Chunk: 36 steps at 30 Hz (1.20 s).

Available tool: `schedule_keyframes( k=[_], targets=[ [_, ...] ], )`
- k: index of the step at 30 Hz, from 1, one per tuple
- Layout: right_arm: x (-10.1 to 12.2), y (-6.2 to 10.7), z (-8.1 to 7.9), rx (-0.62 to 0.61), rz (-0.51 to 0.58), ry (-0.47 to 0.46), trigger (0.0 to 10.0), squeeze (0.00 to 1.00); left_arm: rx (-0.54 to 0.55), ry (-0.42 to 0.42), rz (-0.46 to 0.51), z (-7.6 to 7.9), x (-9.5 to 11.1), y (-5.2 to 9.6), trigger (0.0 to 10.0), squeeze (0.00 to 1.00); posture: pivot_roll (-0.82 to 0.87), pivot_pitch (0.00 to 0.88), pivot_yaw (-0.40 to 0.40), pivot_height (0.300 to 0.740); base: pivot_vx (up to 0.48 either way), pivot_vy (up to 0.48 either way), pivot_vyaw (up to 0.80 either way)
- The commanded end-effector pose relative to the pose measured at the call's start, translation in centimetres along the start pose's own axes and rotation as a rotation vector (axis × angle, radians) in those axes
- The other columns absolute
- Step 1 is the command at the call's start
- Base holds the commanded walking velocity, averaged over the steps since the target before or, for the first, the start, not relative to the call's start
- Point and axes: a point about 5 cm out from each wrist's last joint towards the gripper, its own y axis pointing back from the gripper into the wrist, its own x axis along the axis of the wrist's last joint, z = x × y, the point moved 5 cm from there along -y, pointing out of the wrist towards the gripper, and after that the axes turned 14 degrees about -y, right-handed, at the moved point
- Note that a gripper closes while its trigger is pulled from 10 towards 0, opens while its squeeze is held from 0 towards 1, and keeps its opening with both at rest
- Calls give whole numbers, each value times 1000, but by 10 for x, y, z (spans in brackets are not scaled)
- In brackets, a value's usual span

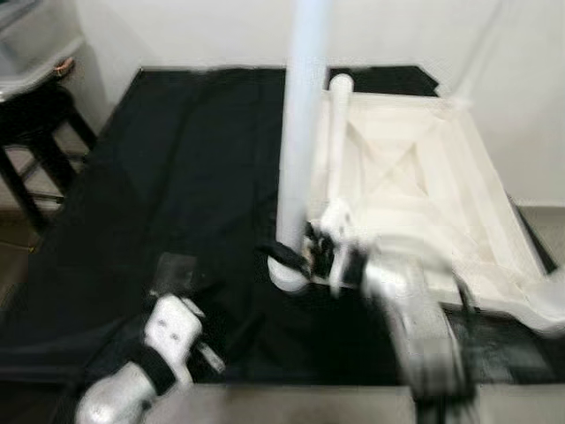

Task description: Building children table

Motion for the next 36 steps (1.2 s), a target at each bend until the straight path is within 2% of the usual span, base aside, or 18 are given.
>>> schedule_keyframes(
  k=[1,6,7,8,9,10,11,15,17,18,19,20,23,26,32,33,35,36],
  targets=[
    [-29,3,10,-90,-135,-7,0,0,-26,13,-15,3,-4,1,10000,0,2,242,52,740,0,0,0],
    [-23,-2,17,-102,-125,-28,0,0,-40,8,-5,3,-2,-4,10000,0,9,237,52,740,0,0,0],
    [-22,-6,17,-94,-135,-30,7098,0,-35,4,-1,0,-2,-5,10000,0,9,237,50,740,0,0,0],
    [-20,-8,15,-106,-145,-31,7098,0,-31,1,1,-1,-1,-6,10000,0,9,237,50,740,0,0,0],
    [-16,-11,14,-91,-146,-48,10000,0,-26,-2,0,-2,-1,-6,10000,0,15,234,47,740,0,0,0],
    [-16,-11,14,-91,-146,-48,10000,0,-26,-2,0,-2,-1,-6,10000,0,15,234,47,740,0,0,0],
    [-14,-12,12,-82,-146,-62,10000,1000,-24,-4,-1,-3,-1,-6,10000,0,15,234,47,740,0,0,0],
    [16,-21,2,132,-84,-112,10000,1000,-14,-2,-8,-3,-2,-5,10000,0,20,231,44,740,0,0,0],
    [33,-13,-9,442,-83,-24,10000,1000,-4,-1,-8,-3,-3,-6,10000,0,29,220,35,740,0,0,0],
    [33,-13,-9,442,-83,-24,10000,1000,-4,-1,-8,-3,-3,-6,10000,0,29,220,35,740,0,0,0],
    [37,-7,-12,541,-98,1,10000,196,0,-1,-8,-3,-3,-6,10000,0,29,220,35,740,0,0,0],
    [37,-1,-10,645,-144,48,10000,0,3,-2,-7,-3,-3,-7,10000,0,36,215,30,740,0,0,0],
    [38,3,-5,752,-203,92,10000,0,10,-2,-5,-4,-2,-7,10000,0,36,212,28,740,0,0,0],
    [47,-16,9,758,-203,88,10000,0,16,-3,-3,-4,-2,-9,10000,0,41,206,23,740,0,0,0],
    [52,-27,25,856,-271,51,10000,0,21,-8,4,-4,0,-10,10000,0,64,197,11,740,0,0,0],
    [54,-29,26,859,-268,44,8314,0,23,-10,3,-4,0,-10,10000,0,70,195,8,740,0,0,0],
    [56,-31,27,865,-267,41,8314,0,24,-11,2,-4,0,-10,10000,0,70,195,8,740,0,0,0],
    [58,-33,27,871,-259,35,0,0,26,-12,0,-4,0,-9,10000,0,70,195,8,740,0,0,0]
  ],
)
